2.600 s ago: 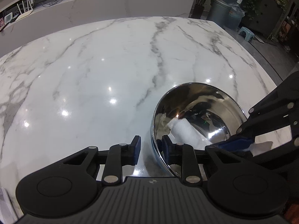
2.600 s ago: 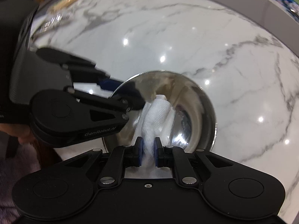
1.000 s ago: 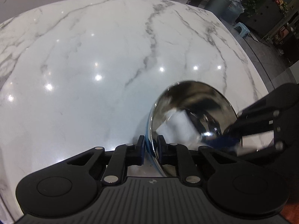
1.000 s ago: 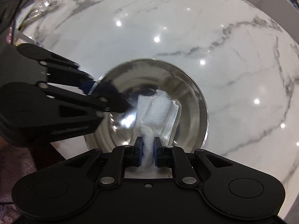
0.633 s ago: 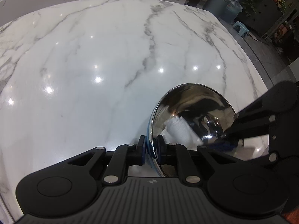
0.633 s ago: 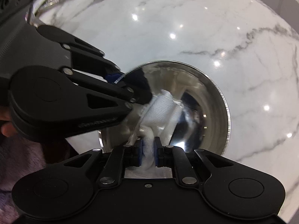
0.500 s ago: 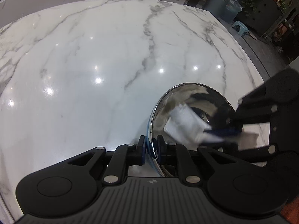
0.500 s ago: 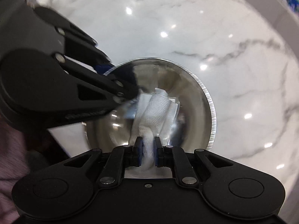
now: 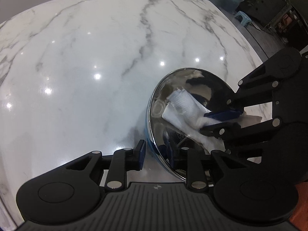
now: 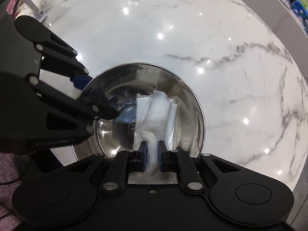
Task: Clean bowl
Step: 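Wipe the bowl interior with the cloth in the right gripper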
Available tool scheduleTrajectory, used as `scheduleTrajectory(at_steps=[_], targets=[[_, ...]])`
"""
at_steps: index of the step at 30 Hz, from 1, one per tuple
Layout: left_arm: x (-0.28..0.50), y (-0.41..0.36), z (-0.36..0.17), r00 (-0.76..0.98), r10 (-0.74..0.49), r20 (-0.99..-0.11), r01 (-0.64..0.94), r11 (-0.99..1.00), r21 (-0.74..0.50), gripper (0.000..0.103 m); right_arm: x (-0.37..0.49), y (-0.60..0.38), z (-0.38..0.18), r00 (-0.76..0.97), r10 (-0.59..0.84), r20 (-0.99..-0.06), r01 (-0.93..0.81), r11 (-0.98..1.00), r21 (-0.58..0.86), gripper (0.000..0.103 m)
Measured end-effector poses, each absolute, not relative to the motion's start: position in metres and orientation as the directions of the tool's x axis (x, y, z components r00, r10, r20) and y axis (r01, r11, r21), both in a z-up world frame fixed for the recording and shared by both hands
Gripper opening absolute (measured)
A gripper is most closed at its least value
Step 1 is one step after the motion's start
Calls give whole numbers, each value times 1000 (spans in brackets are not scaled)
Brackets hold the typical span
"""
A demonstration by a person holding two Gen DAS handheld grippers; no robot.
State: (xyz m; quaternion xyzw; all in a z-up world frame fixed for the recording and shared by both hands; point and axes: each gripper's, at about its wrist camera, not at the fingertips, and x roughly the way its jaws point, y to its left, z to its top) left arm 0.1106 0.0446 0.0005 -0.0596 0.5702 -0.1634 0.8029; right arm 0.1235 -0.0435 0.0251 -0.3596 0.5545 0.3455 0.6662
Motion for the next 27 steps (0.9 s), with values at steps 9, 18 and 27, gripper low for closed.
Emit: scheduleTrajectory(at_steps=[9,18,27], targets=[[114,48,3,331,-310,-891,172,948,-266,14,117,-40,27,76,114,-991,-854,519,-6,10],[114,48,3,338,-308,-889,179,949,-261,14,103,-32,28,81,84,-993,-890,455,-34,10],[115,46,-1,282,-338,-898,197,937,-290,22,101,-37,30,183,17,-983,-887,434,-157,10]])
